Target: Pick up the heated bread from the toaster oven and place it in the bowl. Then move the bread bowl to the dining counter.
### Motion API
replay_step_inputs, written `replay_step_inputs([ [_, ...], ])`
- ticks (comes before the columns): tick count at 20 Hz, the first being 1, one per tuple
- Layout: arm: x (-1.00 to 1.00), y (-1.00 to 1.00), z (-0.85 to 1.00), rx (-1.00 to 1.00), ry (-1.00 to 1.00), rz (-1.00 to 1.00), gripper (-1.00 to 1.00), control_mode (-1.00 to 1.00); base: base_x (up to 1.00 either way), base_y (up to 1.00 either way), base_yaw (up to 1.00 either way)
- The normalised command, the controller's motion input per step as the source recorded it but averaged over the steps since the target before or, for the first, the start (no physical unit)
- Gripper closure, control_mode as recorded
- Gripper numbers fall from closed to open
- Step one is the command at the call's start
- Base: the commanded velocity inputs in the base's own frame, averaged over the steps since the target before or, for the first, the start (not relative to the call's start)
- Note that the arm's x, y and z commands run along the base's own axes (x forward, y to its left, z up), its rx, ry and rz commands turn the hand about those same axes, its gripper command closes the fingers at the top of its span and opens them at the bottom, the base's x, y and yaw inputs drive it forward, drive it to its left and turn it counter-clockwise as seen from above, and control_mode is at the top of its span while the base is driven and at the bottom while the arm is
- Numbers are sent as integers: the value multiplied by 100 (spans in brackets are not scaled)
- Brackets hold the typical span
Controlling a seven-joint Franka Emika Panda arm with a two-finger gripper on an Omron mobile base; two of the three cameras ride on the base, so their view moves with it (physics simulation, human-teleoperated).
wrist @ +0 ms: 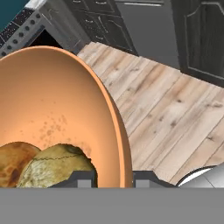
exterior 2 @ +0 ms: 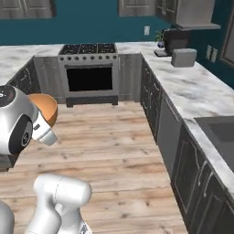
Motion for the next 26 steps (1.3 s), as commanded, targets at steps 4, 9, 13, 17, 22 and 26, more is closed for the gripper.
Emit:
replay_step_inputs([
  [4, 0, 0, 0, 0, 0, 0, 100, 100, 26, 1, 88],
  [9, 0, 0, 0, 0, 0, 0, 100, 100, 81, 0, 69],
  [13, 0, 0, 0, 0, 0, 0, 100, 100, 100, 2, 46],
  [17, 0, 0, 0, 0, 0, 0, 100, 100, 100, 17, 29],
  [22, 0, 0, 0, 0, 0, 0, 100, 100, 100, 32, 17],
  [26, 0, 0, 0, 0, 0, 0, 100, 100, 100, 81, 7],
])
